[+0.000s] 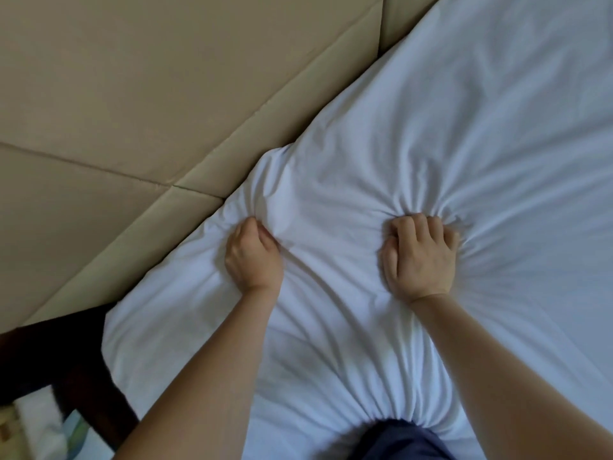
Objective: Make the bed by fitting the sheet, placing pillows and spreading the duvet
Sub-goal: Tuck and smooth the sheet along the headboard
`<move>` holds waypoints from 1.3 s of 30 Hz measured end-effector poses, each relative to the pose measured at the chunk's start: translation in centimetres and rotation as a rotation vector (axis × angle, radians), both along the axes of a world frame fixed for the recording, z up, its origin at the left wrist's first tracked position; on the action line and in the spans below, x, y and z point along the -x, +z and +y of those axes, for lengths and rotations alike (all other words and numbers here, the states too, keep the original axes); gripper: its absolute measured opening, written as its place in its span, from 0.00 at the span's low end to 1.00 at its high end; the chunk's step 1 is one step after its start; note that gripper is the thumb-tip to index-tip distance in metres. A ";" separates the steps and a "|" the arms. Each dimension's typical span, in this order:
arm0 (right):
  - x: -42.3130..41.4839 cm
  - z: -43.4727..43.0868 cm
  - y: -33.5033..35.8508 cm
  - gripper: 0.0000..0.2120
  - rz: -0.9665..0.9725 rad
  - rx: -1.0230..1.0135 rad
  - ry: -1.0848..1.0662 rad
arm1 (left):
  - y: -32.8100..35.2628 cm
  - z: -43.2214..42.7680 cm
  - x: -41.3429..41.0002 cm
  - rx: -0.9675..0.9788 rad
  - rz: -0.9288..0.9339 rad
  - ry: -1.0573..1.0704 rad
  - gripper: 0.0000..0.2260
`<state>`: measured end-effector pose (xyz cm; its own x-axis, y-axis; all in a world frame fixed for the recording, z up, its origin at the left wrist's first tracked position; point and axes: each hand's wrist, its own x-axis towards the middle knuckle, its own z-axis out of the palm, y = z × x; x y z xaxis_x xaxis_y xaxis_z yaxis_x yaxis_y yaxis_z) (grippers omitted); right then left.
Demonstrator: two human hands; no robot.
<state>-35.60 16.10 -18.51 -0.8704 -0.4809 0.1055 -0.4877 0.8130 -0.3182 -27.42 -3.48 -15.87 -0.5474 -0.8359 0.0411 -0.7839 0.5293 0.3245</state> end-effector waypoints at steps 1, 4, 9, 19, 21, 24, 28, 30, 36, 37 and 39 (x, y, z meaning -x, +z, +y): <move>0.1 0.0 0.1 0.11 -0.001 -0.001 -0.004 | -0.1 -0.1 -0.1 -0.020 0.006 0.014 0.11; 0.0 0.0 0.3 0.10 0.038 -0.028 -0.022 | -0.2 -0.2 -0.5 -0.091 0.035 0.031 0.10; -0.8 -1.1 2.3 0.10 0.095 -0.179 -0.145 | 2.1 -2.7 -1.3 -0.164 0.026 -0.160 0.14; -15.0 -8.0 6.0 0.21 -0.142 -0.150 -0.190 | 4.8 -7.1 -2.7 -0.189 -0.175 -0.371 0.12; -16.9 -8.5 4.7 0.28 -0.196 -0.229 -0.181 | 3.9 -7.8 -3.5 -0.260 -0.150 -0.339 0.12; -17.6 -9.3 2.8 0.31 -0.233 -0.276 -0.185 | 2.7 -8.7 -6.9 -0.262 -0.065 -0.389 0.05; -17.7 -9.6 1.5 0.31 -0.241 -0.285 -0.199 | 1.5 -8.9 -12.7 -0.183 -0.057 -0.318 0.20; -17.7 -9.7 1.3 0.31 -0.238 -0.279 -0.201 | 1.3 -8.6 -15.3 -0.136 -0.080 -0.220 0.25; -17.7 -9.9 1.6 0.32 -0.235 -0.293 -0.214 | 2.6 -8.8 -16.4 -0.083 -0.145 -0.049 0.14; -17.7 -9.9 1.8 0.32 -0.238 -0.296 -0.216 | 2.9 -9.5 -15.8 -0.091 -0.179 -0.074 0.09; -17.7 -9.9 2.2 0.33 -0.234 -0.302 -0.213 | 3.2 -10.9 -14.9 -0.059 -0.239 -0.204 0.06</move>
<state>-17.92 6.21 -16.31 -0.9374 -0.2666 -0.2239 -0.2417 0.9612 -0.1325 -12.52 -14.35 -12.65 -0.6924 -0.7048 -0.1544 -0.7211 0.6694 0.1786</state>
